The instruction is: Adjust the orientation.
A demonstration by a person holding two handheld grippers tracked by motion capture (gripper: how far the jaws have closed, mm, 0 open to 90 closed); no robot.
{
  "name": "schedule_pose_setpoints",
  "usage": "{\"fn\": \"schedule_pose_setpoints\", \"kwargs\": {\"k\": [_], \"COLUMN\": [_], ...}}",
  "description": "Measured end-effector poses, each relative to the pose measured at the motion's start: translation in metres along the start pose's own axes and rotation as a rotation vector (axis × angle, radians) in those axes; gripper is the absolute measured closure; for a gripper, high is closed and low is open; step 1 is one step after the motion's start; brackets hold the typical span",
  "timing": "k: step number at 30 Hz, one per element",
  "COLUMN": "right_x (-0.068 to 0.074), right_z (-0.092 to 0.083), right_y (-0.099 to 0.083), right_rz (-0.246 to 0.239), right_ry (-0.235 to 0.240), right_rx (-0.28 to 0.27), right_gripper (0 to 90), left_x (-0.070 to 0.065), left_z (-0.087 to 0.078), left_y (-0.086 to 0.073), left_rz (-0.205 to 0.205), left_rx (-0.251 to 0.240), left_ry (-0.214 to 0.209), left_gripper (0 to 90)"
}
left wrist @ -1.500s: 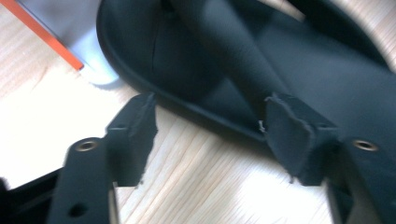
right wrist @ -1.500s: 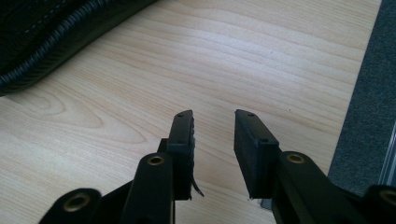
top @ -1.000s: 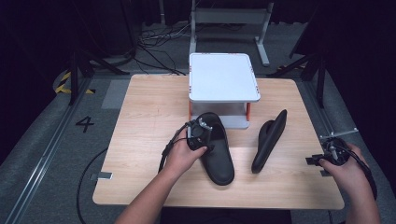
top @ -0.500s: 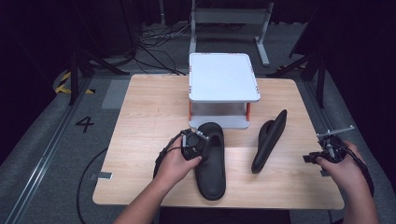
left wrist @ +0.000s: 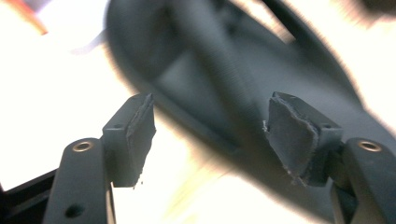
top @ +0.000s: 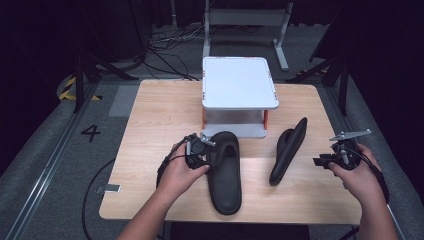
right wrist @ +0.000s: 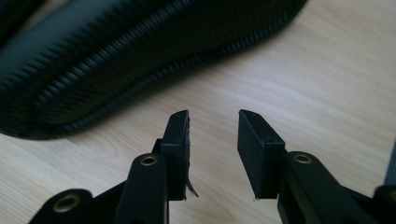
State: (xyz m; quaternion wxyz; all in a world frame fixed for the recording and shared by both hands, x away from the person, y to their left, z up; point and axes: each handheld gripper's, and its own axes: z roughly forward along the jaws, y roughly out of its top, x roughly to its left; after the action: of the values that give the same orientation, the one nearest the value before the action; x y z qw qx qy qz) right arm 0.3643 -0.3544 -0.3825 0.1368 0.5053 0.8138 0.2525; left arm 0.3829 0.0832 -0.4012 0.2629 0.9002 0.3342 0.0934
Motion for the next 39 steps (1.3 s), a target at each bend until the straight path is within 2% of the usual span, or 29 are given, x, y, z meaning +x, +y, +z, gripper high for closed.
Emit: {"fn": "schedule_pose_setpoints", "kwargs": {"k": [2,4,5,7,12,16,19,21,24,27,33,36,39], "right_x": [0.008,0.013,0.015,0.016,0.021,0.029,0.034,0.038,0.044,0.050,0.050,0.048,0.046], "right_z": [0.000,0.000,0.001,0.001,0.000,0.000,0.003,0.006,0.011,0.020,0.032,0.031,0.025], "right_y": [0.005,0.009,0.012,0.014,0.029,0.040,0.049,0.055,0.062,0.065,0.065,0.063,0.059], "right_rz": [-0.034,-0.045,-0.055,-0.062,-0.067,-0.098,-0.119,-0.131,-0.158,-0.182,-0.183,-0.179,-0.174], "right_ry": [0.008,0.016,0.018,0.017,0.026,0.043,0.065,0.068,0.068,0.065,0.040,0.045,0.029], "right_rx": [-0.031,-0.044,-0.054,-0.062,-0.124,-0.179,-0.202,-0.216,-0.230,-0.216,-0.163,-0.168,-0.162], "right_gripper": [66.0,66.0,66.0,66.0,67.3,68.7,70.3,70.8,71.6,74.5,79.2,79.9,81.3], "left_x": [0.009,0.018,0.018,0.026,0.045,0.057,0.063,0.066,0.069,0.070,0.070,0.071,0.072], "left_z": [-0.005,-0.012,-0.012,-0.019,-0.033,-0.032,-0.033,-0.036,-0.040,-0.041,-0.041,-0.040,-0.039], "left_y": [-0.004,-0.010,-0.010,-0.017,-0.038,-0.056,-0.068,-0.074,-0.080,-0.083,-0.085,-0.083,-0.079], "left_rz": [0.010,0.001,0.001,-0.013,-0.066,-0.099,-0.137,-0.148,-0.168,-0.175,-0.179,-0.170,-0.166], "left_rx": [0.033,0.038,0.038,0.038,0.061,0.095,0.124,0.147,0.156,0.155,0.161,0.156,0.152], "left_ry": [0.021,0.020,0.020,0.042,0.066,0.077,0.076,0.079,0.094,0.094,0.082,0.083,0.081], "left_gripper": [33.9,33.7,33.5,33.2,31.0,29.9,30.6,30.4,30.4,30.2,30.1,30.1,30.1]}}
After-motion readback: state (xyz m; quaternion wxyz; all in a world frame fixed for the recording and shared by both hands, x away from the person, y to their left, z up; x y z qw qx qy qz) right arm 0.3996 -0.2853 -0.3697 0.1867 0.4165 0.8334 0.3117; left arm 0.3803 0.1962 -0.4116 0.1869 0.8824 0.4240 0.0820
